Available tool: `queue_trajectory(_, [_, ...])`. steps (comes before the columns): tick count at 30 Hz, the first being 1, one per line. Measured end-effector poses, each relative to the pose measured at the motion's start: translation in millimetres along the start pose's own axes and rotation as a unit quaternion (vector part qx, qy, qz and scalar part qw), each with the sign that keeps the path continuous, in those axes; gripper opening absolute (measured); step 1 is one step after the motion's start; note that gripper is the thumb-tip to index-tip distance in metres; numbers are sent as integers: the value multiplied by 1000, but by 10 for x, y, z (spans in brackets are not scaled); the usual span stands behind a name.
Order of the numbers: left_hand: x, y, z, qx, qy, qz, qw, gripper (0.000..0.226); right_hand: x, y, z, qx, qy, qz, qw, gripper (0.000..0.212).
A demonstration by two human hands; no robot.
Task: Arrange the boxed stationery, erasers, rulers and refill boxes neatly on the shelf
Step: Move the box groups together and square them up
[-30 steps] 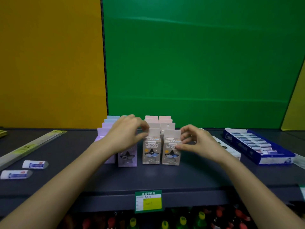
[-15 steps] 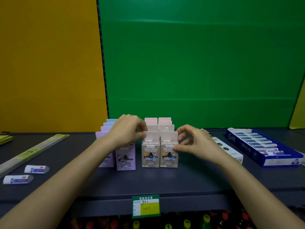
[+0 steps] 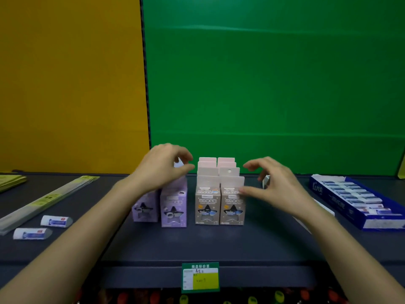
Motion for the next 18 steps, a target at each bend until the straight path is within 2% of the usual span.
queue_trajectory(3, [91,-261,175,22,14,13,1000,21,-62,-249,-29,-33,16,42,998,34])
queue_trajectory(6, [187,-525,233,23,-9,8,1000,19,-164,-531,-211,-42,-44,63,996,28])
queue_trajectory(9, [278,-733,205,27,-45,1,999,18,-279,-728,-488,0,-92,79,993,27])
queue_trajectory(13, [355,-905,132,37,-68,-17,997,19,-416,-824,-773,68,-104,65,990,26])
queue_trajectory(18, [363,-999,40,48,-85,-39,994,23,-507,-844,-954,103,-108,22,989,21])
Point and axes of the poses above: each hand's wrist, its own x-axis away from the middle knuckle, its own z-axis out of the back of the hand, y = z × x, the point moved 2 cm from there along -x, towards the middle knuckle, and after that the axes turned 14 degrees about -x, right-handed, at the moved point
